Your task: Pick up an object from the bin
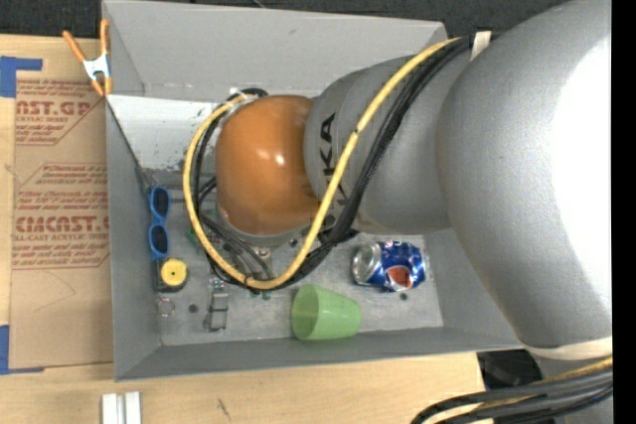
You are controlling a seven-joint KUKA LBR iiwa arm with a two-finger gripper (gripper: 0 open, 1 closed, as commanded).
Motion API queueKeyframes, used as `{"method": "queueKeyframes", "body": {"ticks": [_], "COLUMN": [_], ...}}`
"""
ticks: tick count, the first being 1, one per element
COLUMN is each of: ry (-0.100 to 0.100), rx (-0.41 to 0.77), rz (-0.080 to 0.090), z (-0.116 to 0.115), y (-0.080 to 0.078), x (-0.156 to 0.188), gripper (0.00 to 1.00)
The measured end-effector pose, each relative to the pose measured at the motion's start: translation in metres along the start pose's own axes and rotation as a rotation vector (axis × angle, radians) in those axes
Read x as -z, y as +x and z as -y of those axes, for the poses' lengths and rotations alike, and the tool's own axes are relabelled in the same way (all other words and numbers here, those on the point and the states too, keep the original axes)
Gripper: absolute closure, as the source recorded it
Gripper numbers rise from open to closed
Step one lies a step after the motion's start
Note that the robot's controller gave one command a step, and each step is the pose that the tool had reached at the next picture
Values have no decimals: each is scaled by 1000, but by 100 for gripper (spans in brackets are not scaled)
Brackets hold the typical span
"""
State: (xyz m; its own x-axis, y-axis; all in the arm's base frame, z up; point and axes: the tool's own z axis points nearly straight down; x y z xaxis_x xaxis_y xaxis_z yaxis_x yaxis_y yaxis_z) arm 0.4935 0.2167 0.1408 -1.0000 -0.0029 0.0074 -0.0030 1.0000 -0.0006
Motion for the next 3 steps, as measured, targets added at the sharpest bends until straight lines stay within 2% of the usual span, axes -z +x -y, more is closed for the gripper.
{"method": "queueKeyframes", "body": {"ticks": [1,2,3], "ry": [0,4,-3], "rx": [86,84,101], "rz": [6,8,16], "z": [-15,-12,-17], "y": [-17,-18,-7], "x": [-74,-71,64], "gripper": [0,100,100]}}
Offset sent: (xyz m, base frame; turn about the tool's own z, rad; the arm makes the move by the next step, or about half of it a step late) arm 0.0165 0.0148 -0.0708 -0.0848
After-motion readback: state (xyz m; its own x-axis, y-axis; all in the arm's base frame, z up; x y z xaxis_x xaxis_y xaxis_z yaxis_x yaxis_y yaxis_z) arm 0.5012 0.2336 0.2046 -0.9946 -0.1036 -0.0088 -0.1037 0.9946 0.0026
